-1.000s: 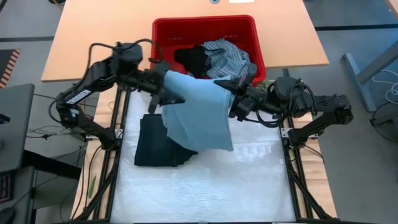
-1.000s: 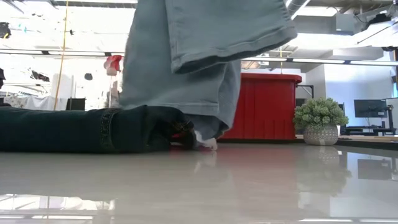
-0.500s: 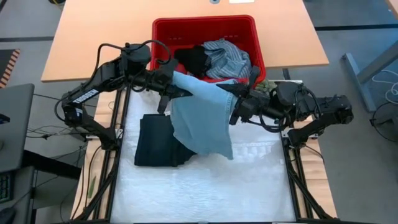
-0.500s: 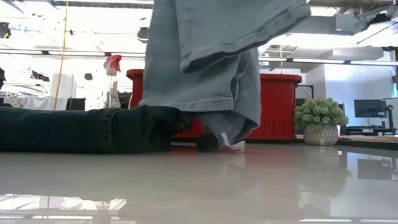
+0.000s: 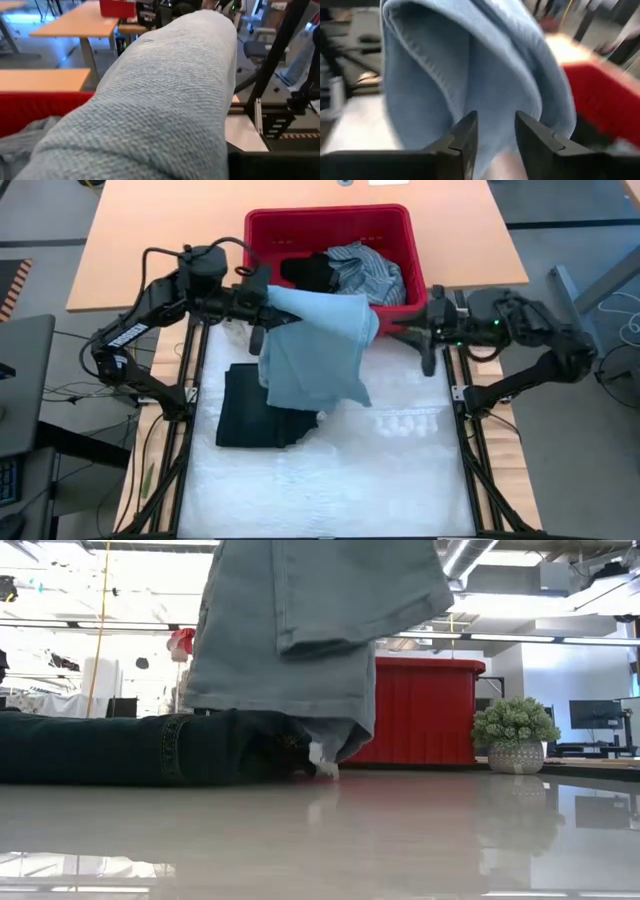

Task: Fold Laundry from Bin
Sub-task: Fold the light blue pants

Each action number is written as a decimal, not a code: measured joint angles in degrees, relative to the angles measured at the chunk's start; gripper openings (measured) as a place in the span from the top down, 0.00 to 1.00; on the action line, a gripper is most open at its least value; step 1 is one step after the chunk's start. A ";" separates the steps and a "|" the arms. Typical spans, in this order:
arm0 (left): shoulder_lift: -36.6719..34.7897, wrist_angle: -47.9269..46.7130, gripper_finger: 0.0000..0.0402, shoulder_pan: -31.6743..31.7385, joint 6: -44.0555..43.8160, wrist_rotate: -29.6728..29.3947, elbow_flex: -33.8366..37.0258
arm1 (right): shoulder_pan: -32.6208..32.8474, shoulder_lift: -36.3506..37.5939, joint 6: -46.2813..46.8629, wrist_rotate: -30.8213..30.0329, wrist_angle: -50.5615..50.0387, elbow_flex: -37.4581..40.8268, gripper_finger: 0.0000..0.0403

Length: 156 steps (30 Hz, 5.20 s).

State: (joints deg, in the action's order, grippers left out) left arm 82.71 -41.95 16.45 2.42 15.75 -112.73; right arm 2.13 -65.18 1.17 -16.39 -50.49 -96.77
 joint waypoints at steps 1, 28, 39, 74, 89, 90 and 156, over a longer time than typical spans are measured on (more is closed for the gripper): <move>0.10 -0.69 1.00 0.00 0.07 -0.09 0.00 | -0.66 0.17 1.50 0.68 -2.06 -0.65 0.58; 14.15 -6.11 1.00 -4.22 3.90 -4.21 1.66 | -3.29 -26.15 18.17 9.19 -21.97 -28.29 0.28; 14.10 -6.43 1.00 -4.31 5.34 -6.19 1.69 | -2.01 -35.94 18.93 6.57 -30.64 -35.63 0.19; 13.78 -14.70 0.58 2.96 4.01 2.14 -4.27 | -17.51 -28.11 8.66 59.63 -39.72 -37.07 0.89; 13.97 0.85 0.58 5.03 -4.33 35.47 -8.20 | -25.37 -21.40 12.93 81.17 -39.43 -37.09 0.89; 13.97 0.87 0.58 4.98 -4.35 35.49 -8.09 | -25.40 -20.97 12.82 81.13 -39.46 -37.09 0.89; 21.78 54.30 0.58 -8.69 -45.24 20.59 36.70 | -27.00 12.05 12.11 47.55 -29.44 26.36 0.88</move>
State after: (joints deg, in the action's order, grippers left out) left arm 104.50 12.35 7.76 -42.82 36.35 -76.03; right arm -24.87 -53.13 13.28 31.16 -79.93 -70.41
